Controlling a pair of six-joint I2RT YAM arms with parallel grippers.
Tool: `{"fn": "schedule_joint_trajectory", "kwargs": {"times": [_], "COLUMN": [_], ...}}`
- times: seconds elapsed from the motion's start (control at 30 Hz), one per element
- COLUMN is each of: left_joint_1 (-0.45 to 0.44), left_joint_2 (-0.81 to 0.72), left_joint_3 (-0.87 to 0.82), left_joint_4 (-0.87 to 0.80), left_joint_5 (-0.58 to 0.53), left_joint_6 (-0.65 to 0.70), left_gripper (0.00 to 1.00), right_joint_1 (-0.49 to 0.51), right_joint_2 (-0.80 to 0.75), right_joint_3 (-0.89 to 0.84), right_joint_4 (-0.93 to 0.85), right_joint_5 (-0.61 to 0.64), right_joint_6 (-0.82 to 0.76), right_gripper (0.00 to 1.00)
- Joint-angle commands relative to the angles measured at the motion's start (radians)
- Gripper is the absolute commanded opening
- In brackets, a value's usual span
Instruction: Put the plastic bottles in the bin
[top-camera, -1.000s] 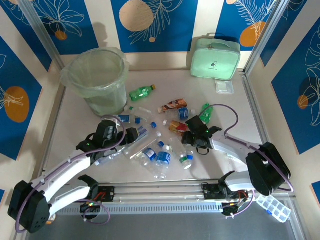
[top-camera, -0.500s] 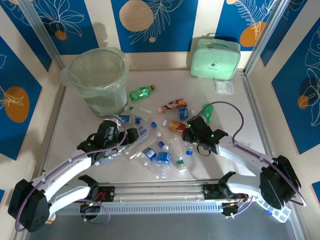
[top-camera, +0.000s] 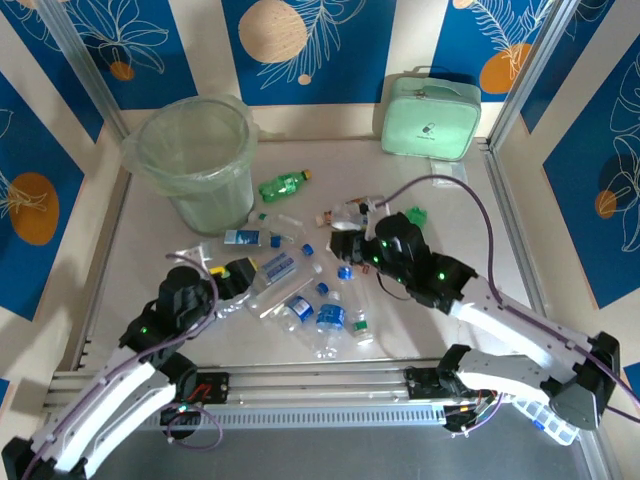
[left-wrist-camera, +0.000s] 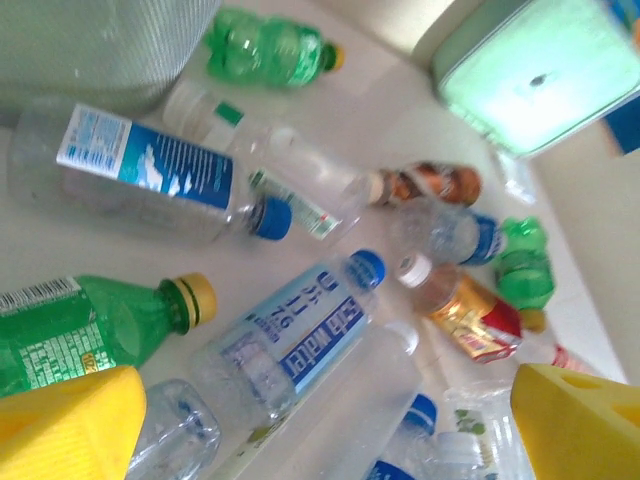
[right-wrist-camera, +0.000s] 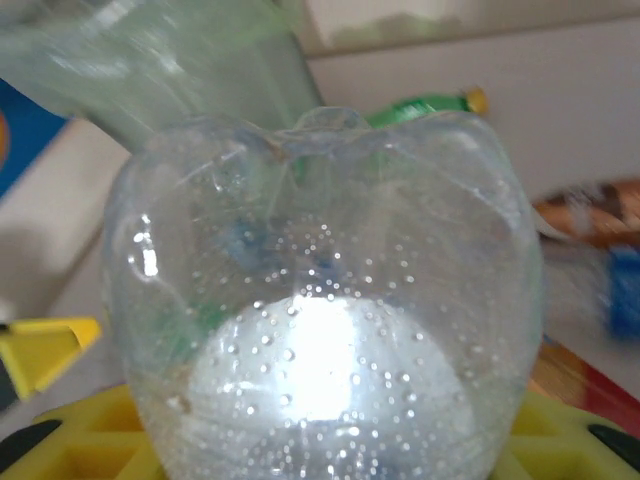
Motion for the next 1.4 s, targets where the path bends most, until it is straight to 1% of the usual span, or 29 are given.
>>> {"fn": "schedule_joint_trajectory", "kwargs": {"times": [0.0,0.03,0.1,0.23,0.27,0.33,0.37,0.43,0.5,0.57,0.63,0.73,0.77,0.9,0.97,1.1,1.17,1.23,1.3,1.33,1.37], "left_joint_1": [-0.009,-0.009,-0.009,-0.011,-0.014,-0.024,-0.034,-0.063,-0.100,-0.136,-0.175,-0.244,-0.256,-0.267,-0.277,-0.327,-0.348,-0.363,-0.367,-0.369,-0.369], "left_joint_2": [-0.086,-0.099,-0.086,0.056,0.117,0.259,0.339,0.483,0.583,0.648,0.674,0.667,0.666,0.705,0.748,0.846,0.866,0.856,0.833,0.817,0.805], "left_joint_3": [-0.052,-0.066,-0.095,-0.081,-0.079,-0.068,-0.067,-0.047,-0.010,0.021,0.048,0.121,0.135,0.164,0.182,0.231,0.255,0.271,0.277,0.278,0.276], "left_joint_4": [0.104,0.170,0.349,0.550,0.620,0.759,0.863,1.015,1.093,1.134,1.138,0.982,0.958,0.967,0.983,1.035,1.011,0.958,0.922,0.909,0.894], "left_joint_5": [0.056,0.115,0.283,0.506,0.562,0.671,0.726,0.801,0.848,0.872,0.870,0.825,0.816,0.819,0.833,0.880,0.872,0.834,0.807,0.793,0.776], "left_joint_6": [0.054,0.070,0.091,0.081,0.059,0.010,-0.029,-0.095,-0.124,-0.141,-0.128,-0.005,0.020,0.031,0.029,0.017,0.043,0.086,0.120,0.134,0.144], "left_gripper": [0.93,0.94,0.94,0.94,0.96,0.98,1.00,0.99,1.00,0.99,0.99,0.96,0.95,0.87,0.81,0.70,0.65,0.60,0.59,0.61,0.67], "right_joint_1": [-0.008,-0.010,-0.021,-0.095,-0.117,-0.150,-0.166,-0.183,-0.186,-0.186,-0.188,-0.186,-0.186,-0.190,-0.191,-0.198,-0.200,-0.200,-0.200,-0.200,-0.200], "right_joint_2": [0.076,0.085,0.088,0.038,0.025,0.000,-0.015,-0.052,-0.090,-0.117,-0.136,-0.165,-0.175,-0.219,-0.233,-0.244,-0.246,-0.246,-0.244,-0.243,-0.241], "right_joint_3": [0.063,0.058,0.040,-0.023,-0.041,-0.067,-0.085,-0.124,-0.158,-0.185,-0.205,-0.223,-0.226,-0.240,-0.246,-0.253,-0.259,-0.263,-0.264,-0.264,-0.266], "right_joint_4": [0.073,0.094,0.133,0.214,0.242,0.268,0.285,0.313,0.338,0.357,0.367,0.365,0.362,0.354,0.355,0.364,0.372,0.374,0.373,0.375,0.377], "right_joint_5": [-0.124,-0.159,-0.224,-0.390,-0.440,-0.491,-0.521,-0.547,-0.551,-0.550,-0.548,-0.536,-0.529,-0.510,-0.507,-0.519,-0.521,-0.522,-0.523,-0.521,-0.521], "right_joint_6": [-0.015,-0.010,0.020,0.114,0.134,0.176,0.195,0.222,0.232,0.235,0.245,0.254,0.255,0.265,0.273,0.296,0.307,0.310,0.312,0.313,0.315], "right_gripper": [0.50,0.50,0.49,0.49,0.49,0.50,0.50,0.50,0.51,0.51,0.51,0.51,0.51,0.51,0.51,0.51,0.51,0.50,0.50,0.50,0.50]}}
